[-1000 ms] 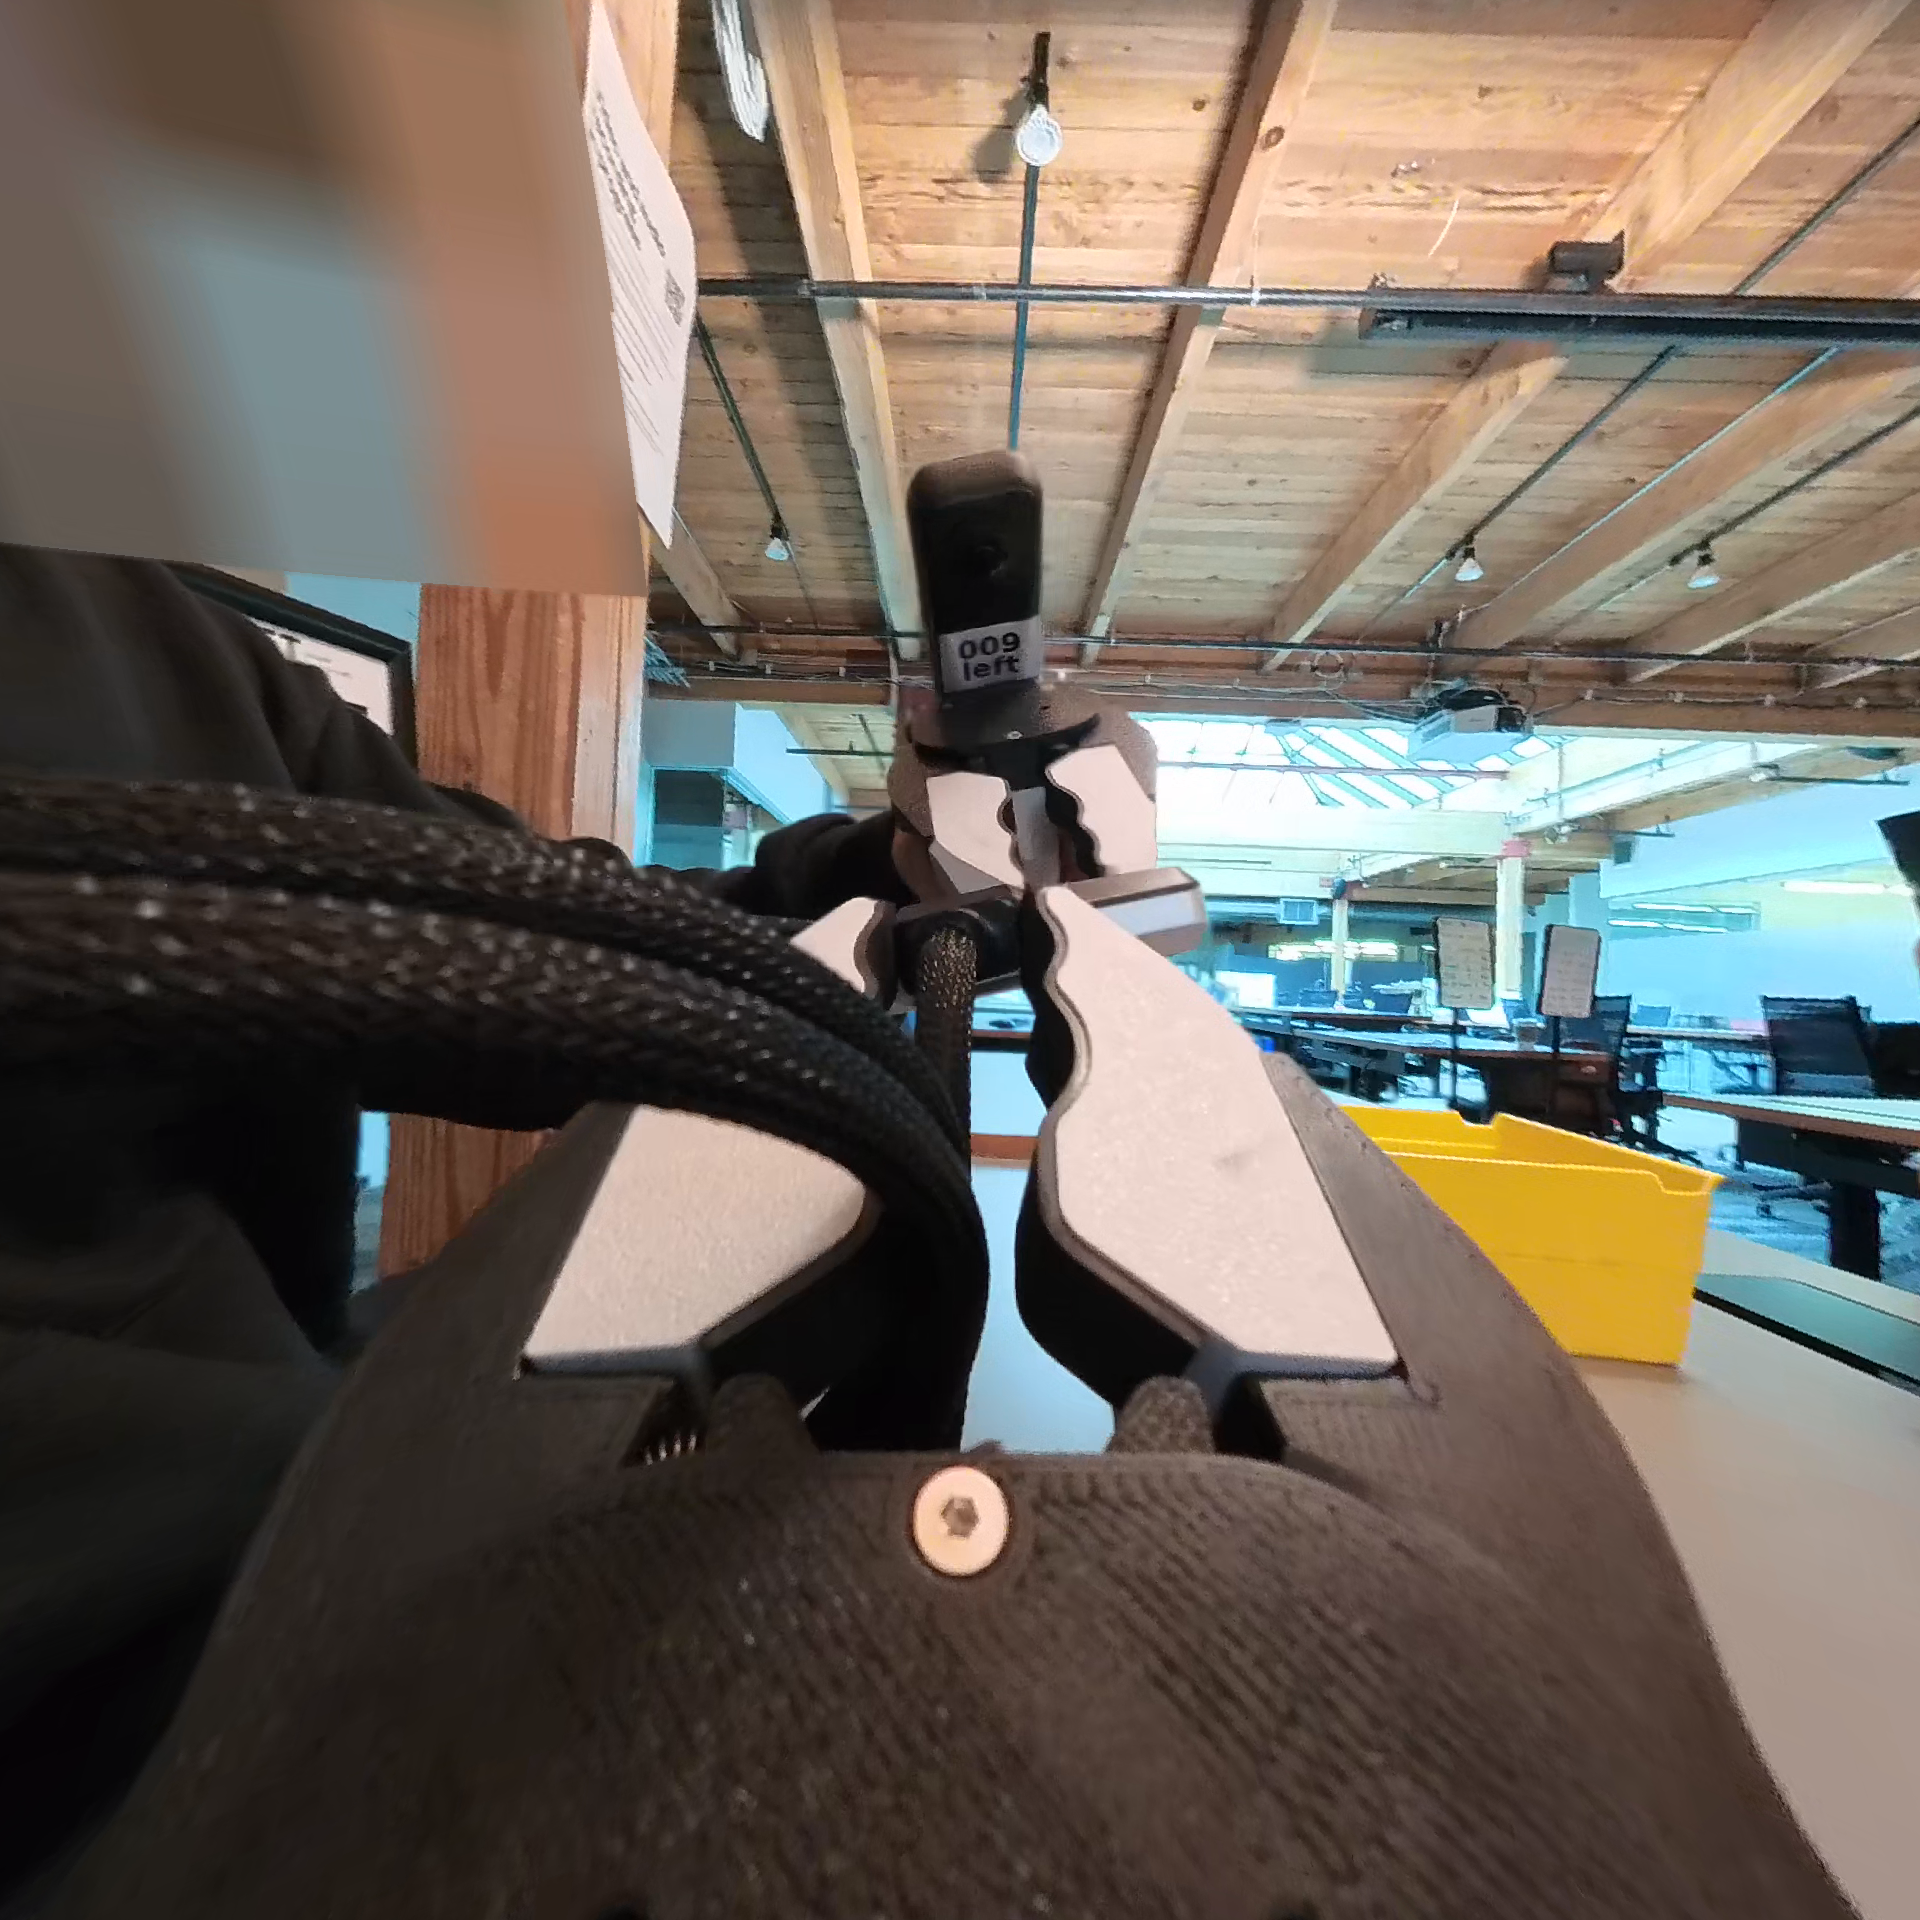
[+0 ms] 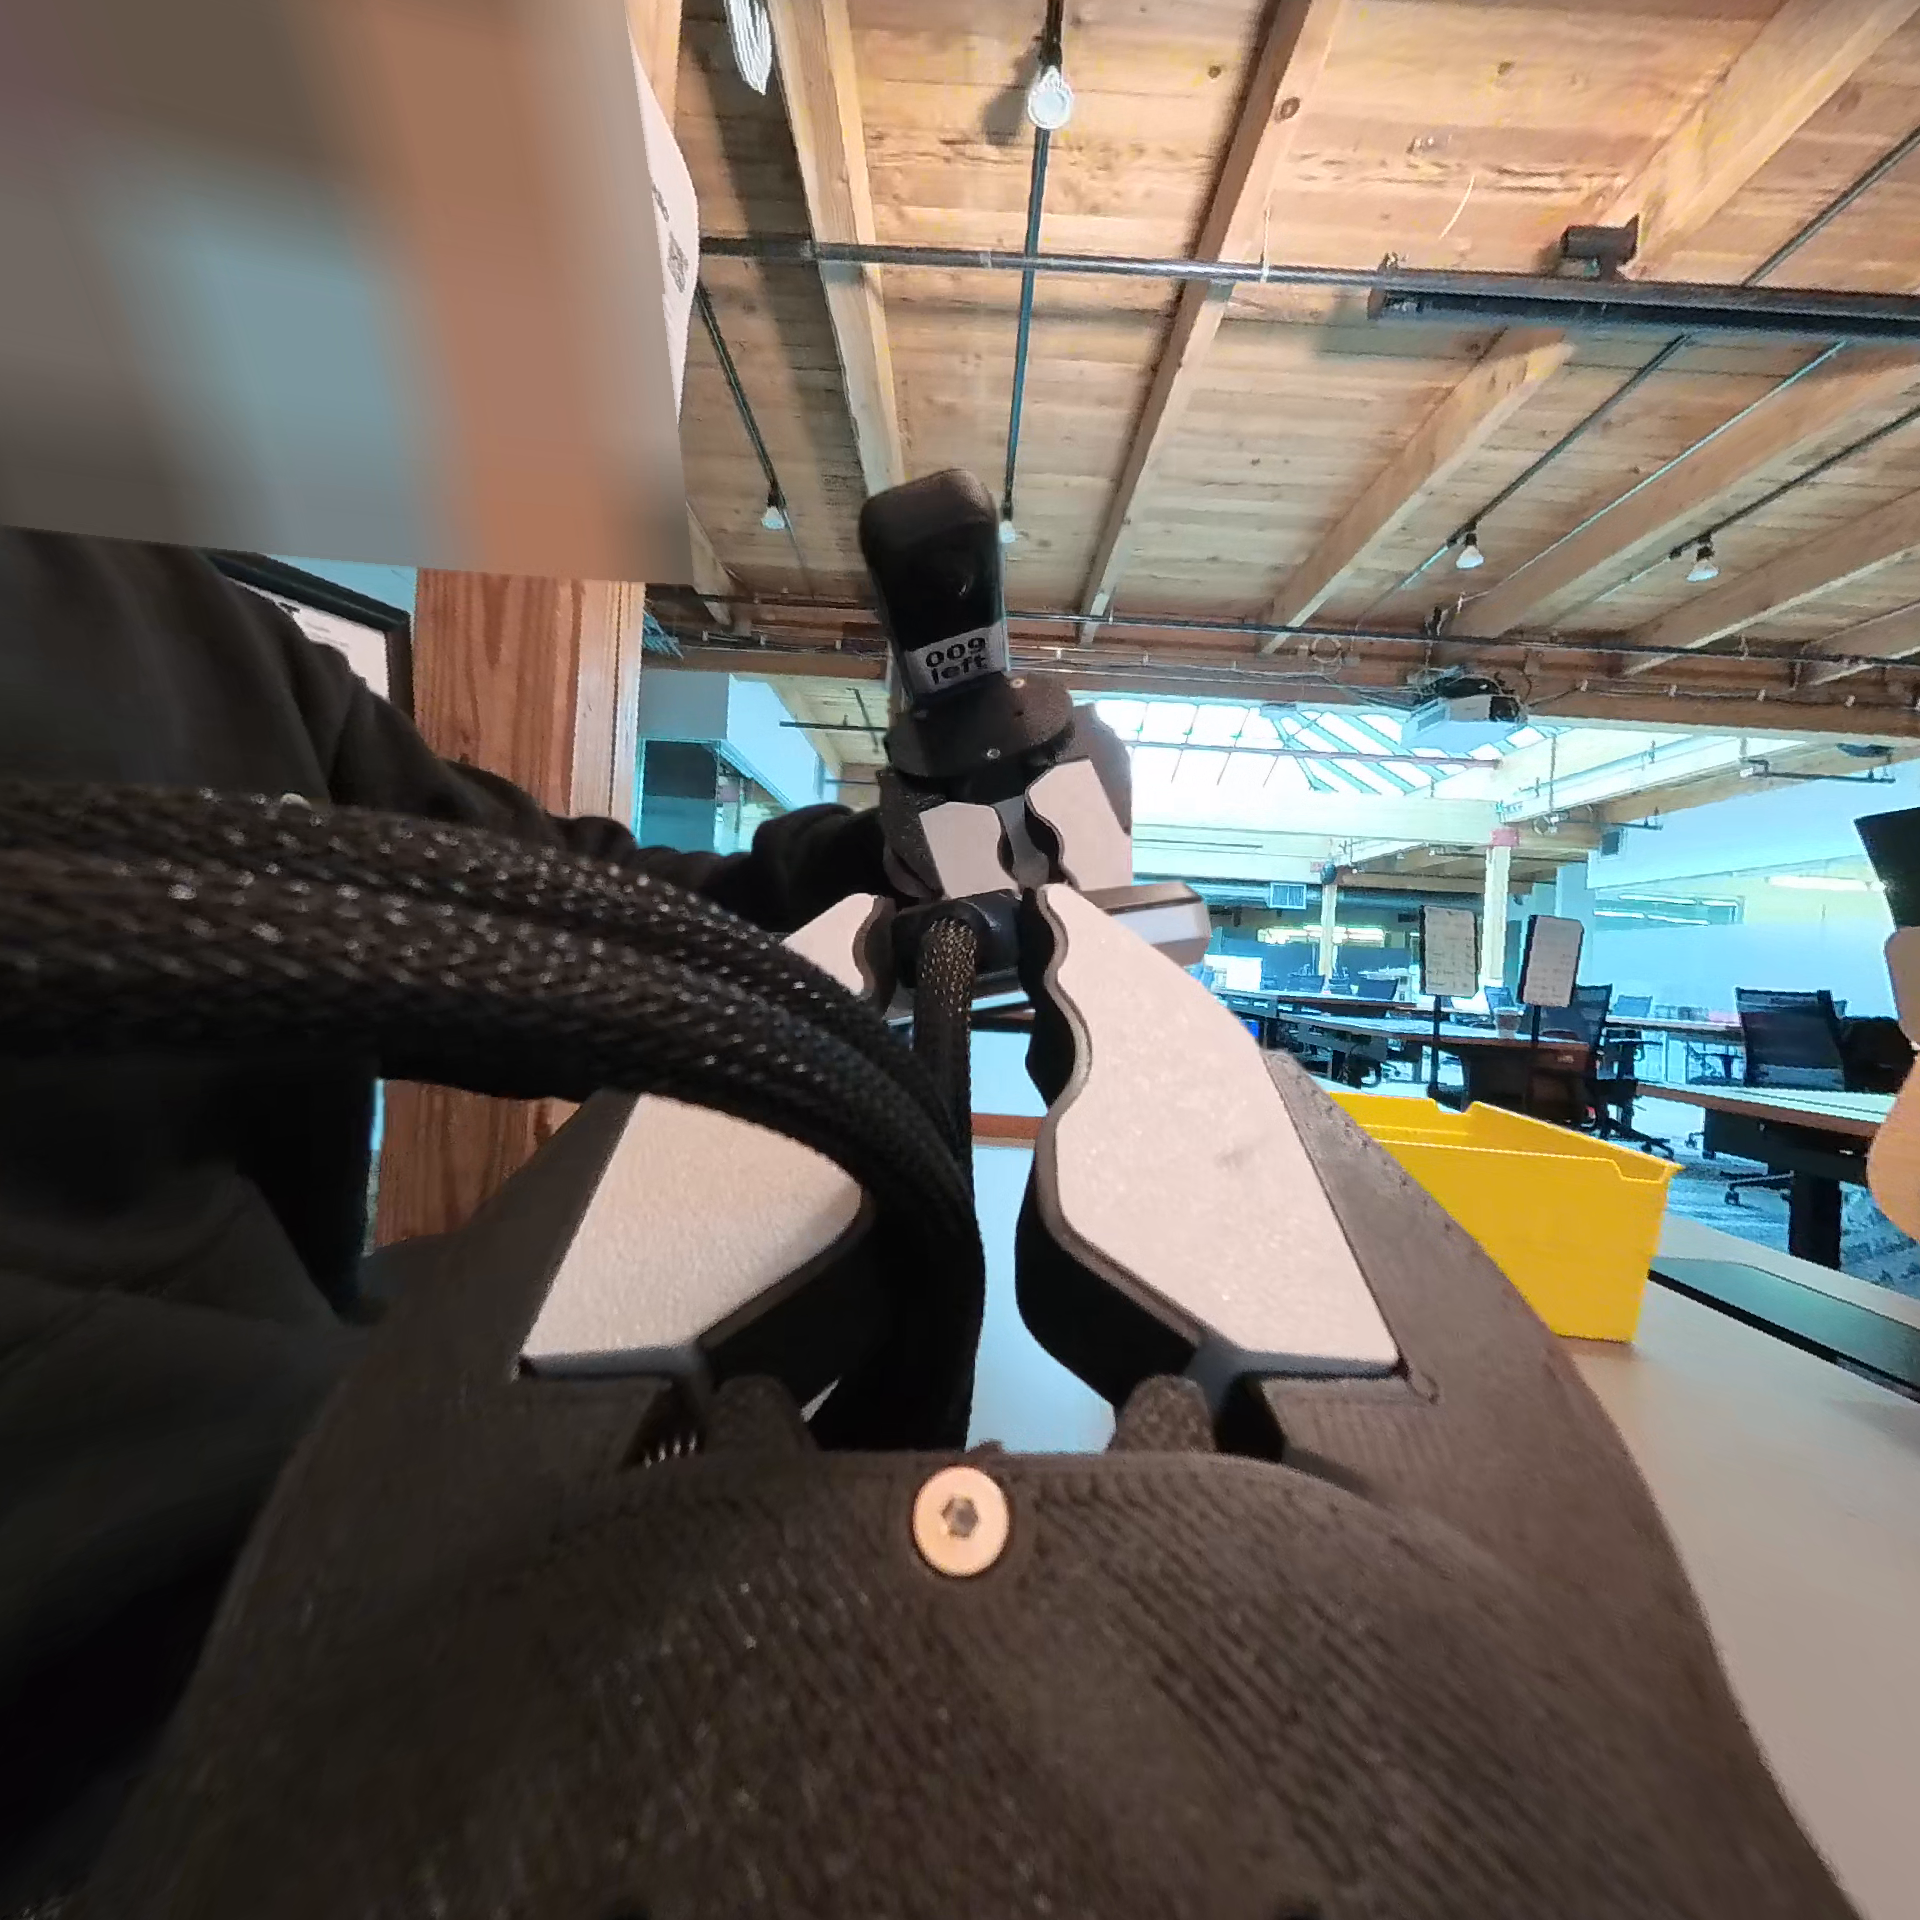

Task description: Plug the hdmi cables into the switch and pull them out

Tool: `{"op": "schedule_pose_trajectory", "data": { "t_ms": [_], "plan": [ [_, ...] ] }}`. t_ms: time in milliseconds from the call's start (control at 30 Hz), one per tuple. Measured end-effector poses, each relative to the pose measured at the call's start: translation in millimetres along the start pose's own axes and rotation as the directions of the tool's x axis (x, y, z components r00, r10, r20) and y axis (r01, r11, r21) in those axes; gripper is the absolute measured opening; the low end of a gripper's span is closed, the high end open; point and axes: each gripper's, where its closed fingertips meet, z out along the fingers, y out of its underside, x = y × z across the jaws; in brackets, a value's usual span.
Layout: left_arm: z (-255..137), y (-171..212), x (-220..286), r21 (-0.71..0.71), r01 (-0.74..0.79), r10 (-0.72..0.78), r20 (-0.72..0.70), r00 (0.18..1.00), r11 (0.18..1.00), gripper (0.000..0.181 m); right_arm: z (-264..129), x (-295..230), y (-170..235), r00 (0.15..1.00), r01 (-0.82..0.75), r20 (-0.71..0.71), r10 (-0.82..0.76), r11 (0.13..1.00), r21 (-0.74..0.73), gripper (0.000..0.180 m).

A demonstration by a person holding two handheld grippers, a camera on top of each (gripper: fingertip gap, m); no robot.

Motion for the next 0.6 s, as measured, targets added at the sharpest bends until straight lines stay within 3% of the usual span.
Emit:
{"op": "schedule_pose_trajectory", "data": {
  "t_ms": [133, 367, 600],
  "plan": [
    [0, 2, 5, 0.049, 0.03, -0.027, -0.068, 0.997, 0.998, 0.009, 1, -1, 3, 0.999, -0.04, 0.016, 0.04, 0.999, 0.03, 0.025],
    [-2, -4, 5, 0.247, 0.248, -0.195, -0.223, 0.955, 0.937, 0.009, -1, -1, 1, 0.998, -0.053, 0.031, 0.05, 0.996, 0.076, 0.025],
    [-2, -16, 6, 0.301, 0.322, -0.249, -0.257, 0.934, 0.898, 0.01, -8, -1, -7, 0.999, -0.008, 0.033, 0.004, 0.995, 0.097, 0.024]
  ]
}}
